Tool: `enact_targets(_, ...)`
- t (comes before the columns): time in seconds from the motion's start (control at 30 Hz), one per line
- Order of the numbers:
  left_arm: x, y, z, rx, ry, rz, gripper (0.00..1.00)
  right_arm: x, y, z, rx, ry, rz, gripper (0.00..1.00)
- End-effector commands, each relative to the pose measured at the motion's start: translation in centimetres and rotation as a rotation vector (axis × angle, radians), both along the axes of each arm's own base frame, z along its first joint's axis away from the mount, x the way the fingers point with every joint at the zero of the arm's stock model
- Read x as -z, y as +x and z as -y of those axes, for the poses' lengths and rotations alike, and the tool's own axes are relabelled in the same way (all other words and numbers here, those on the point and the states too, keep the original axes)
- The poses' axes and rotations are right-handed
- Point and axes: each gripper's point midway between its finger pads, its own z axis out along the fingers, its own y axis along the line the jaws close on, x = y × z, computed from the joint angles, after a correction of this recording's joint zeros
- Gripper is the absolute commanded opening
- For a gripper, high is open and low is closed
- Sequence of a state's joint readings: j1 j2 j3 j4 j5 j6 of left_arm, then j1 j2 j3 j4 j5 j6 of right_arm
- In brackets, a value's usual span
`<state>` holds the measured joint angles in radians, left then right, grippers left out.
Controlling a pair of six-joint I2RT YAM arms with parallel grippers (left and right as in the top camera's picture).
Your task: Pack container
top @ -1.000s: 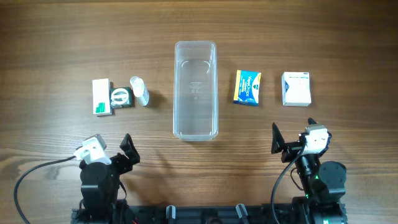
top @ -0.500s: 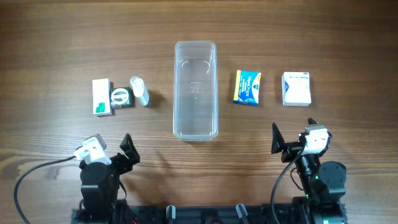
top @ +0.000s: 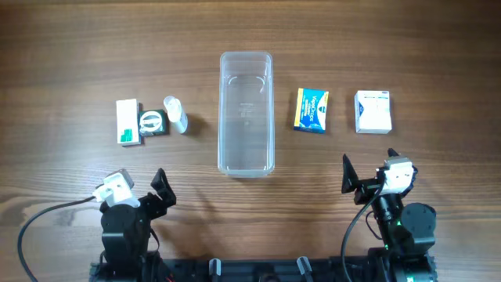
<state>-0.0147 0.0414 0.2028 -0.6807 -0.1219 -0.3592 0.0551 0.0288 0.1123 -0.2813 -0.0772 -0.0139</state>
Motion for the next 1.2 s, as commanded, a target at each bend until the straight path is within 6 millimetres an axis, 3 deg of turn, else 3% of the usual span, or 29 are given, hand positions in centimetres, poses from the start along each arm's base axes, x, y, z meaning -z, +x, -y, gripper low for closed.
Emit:
enact_targets(0.0,0.1,0.0,0.1,0.011,0.011,-0.005,1.0,-0.6,0.2,0.3,0.017,-0.011,0.027,1.0)
enact_targets(0.33,0.1,0.0,0.1,0.011,0.011,-0.005,1.0,-4.0,0.1,1.8,0.113,0.066,0.079,1.0)
enact_targets(0.5,0.1,0.0,0.1,0.011,0.011,-0.005,1.0,-6.6,0.5,2.4,0.158,0.071,-0.033,1.0)
enact_targets(0.6,0.1,0.0,0.1,0.011,0.011,-0.005,1.0,-8.6,2.2,3.4,0.243,0.1,-0.149,1.0)
enact_targets(0.87,0.1,0.0,0.1,0.011,0.011,-0.006,1.0,-10.6,6.9,5.2,0.421,0.12,-0.441,1.0)
enact_targets(1.03,0.1,0.0,0.1,0.011,0.011,-0.006,1.0,-12.1,10.5,5.5,0.428,0.036,-0.518,1.0)
enact_targets(1.17,0.1,0.0,0.1,0.011,0.011,-0.006,1.0,-11.8,12.7,5.9,0.398,-0.09,-0.505,1.0)
